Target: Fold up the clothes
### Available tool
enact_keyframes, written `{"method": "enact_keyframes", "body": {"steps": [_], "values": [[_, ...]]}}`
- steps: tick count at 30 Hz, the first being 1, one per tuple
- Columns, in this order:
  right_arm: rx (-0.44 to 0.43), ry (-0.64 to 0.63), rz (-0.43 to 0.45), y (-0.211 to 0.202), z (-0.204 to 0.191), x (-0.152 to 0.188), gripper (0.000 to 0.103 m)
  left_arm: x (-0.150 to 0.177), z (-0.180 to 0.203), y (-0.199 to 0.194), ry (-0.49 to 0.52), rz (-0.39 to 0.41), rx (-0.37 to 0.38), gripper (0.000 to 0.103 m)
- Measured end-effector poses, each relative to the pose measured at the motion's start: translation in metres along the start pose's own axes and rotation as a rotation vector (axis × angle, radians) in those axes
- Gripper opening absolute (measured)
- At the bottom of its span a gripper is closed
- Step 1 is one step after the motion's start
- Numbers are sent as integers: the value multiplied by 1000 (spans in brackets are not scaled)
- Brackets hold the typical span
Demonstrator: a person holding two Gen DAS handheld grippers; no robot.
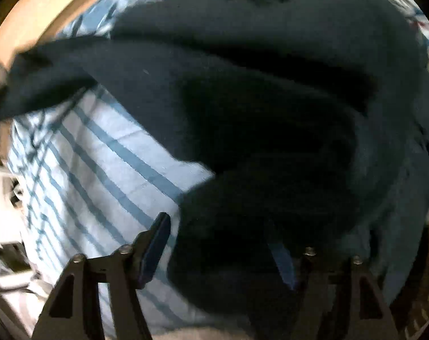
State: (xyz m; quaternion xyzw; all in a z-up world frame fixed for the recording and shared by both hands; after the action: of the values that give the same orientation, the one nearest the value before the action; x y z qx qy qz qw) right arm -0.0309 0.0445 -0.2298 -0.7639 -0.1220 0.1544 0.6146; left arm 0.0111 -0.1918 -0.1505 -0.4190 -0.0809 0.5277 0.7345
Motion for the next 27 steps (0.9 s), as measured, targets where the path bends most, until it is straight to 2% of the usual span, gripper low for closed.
{"method": "enact_keyframes", "body": {"steps": [1, 3, 5, 6, 9, 10, 11, 12, 13, 14, 17, 20, 22, 24, 27], "values": [[-26, -12, 9, -2, -4, -1, 9, -2, 2, -5, 12, 28, -6, 9], [-46, -27, 54, -16, -3, -4, 8, 3, 11, -3, 42, 33, -13, 9], [-32, 20, 122, -49, 26, -11, 7, 15, 17, 4, 50, 21, -25, 9], [19, 68, 161, -67, 49, -14, 7, 21, 20, 9, 47, 15, -29, 9], [281, 231, 298, -133, 127, -14, 8, 41, 32, 32, -15, -48, -10, 12], [358, 276, 337, -155, 145, -8, 11, 50, 35, 40, -51, -89, 17, 25], [417, 305, 375, -173, 157, -3, 27, 59, 39, 48, -78, -127, 49, 52], [441, 304, 408, -185, 158, 1, 58, 70, 45, 57, -98, -171, 87, 69], [465, 302, 441, -196, 159, 5, 67, 81, 52, 64, -103, -217, 122, 81], [474, 292, 471, -203, 156, 7, 72, 91, 59, 69, -99, -249, 142, 81], [375, 155, 482, -192, 121, -2, 71, 122, 73, 85, -109, -371, 187, 81], [269, 7, 376, -142, 92, -18, 75, 164, 75, 118, -190, -534, 190, 80], [280, -60, 313, -109, 84, -24, 76, 187, 72, 143, -241, -594, 173, 79], [286, -111, 248, -72, 78, -25, 75, 197, 65, 161, -287, -576, 162, 76], [307, -176, 224, -40, 78, -24, 77, 186, 52, 178, -340, -509, 165, 49]]}}
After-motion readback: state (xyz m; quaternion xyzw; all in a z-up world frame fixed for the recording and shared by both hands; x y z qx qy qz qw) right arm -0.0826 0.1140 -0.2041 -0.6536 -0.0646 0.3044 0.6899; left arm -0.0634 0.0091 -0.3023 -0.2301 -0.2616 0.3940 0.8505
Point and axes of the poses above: each gripper's, at about its wrist camera, not at the fingertips, and y roughly the way its jaws point, z to its right, x to its underside, the point moved 5 cm from there along y, roughly the way its jaws point, and after that the axes turned 1 degree about y, right-handed, at the moved point
